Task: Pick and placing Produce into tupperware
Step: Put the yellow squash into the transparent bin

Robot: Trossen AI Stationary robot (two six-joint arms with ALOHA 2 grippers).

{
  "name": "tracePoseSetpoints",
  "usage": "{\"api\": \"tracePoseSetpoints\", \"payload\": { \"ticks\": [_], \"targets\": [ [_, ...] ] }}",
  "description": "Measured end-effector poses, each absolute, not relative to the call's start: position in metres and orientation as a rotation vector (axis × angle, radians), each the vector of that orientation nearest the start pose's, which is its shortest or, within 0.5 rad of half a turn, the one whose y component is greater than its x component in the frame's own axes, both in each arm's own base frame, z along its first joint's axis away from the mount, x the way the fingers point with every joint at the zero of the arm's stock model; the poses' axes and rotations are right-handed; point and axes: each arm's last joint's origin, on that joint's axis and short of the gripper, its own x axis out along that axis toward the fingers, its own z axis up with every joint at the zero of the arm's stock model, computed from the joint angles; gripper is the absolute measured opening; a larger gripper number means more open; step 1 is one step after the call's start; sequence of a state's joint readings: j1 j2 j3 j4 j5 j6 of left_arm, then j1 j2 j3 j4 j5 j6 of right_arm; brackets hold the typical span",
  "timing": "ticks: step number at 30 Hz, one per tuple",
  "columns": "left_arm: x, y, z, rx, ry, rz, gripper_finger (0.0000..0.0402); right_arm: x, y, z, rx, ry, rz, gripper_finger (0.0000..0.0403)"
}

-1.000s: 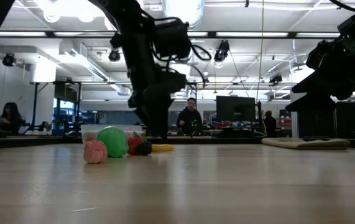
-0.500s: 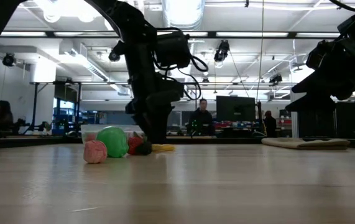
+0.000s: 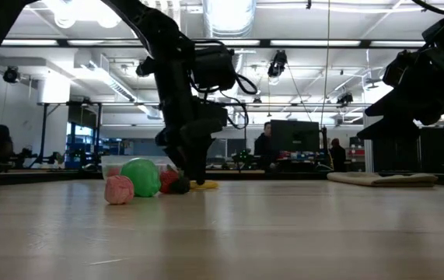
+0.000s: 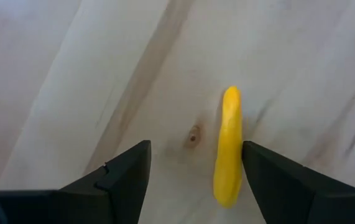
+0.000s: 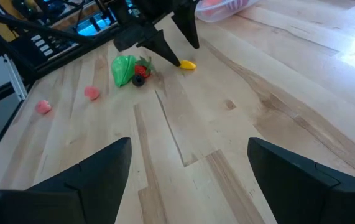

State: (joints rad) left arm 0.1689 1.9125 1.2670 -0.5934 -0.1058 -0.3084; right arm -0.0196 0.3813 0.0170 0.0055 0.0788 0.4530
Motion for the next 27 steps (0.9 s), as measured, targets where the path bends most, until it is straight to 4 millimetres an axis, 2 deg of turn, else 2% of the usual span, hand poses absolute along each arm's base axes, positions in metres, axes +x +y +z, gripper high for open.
{"api": "tracePoseSetpoints", "payload": {
  "ticks": [10,22,24,27],
  "targets": [
    [0.362,0.068,0.153,-0.299,1.188,0.426,0.0227,0.116,-0.005,0.137,0.437,0.330,-0.177,0.0313],
    [0.364,0.068,0.158,-0.265,1.193,0.400,0.0092,0.116,-0.005,0.137,0.437,0.330,-0.177,0.0313],
    [0.364,0.068,0.164,-0.266,1.183,0.398,0.0078,0.116,-0.005,0.137,0.437,0.331,-0.177,0.0313],
    [0.363,0.068,0.183,-0.264,1.140,0.393,0.0061,0.116,-0.005,0.137,0.437,0.330,-0.177,0.0313]
  ]
}}
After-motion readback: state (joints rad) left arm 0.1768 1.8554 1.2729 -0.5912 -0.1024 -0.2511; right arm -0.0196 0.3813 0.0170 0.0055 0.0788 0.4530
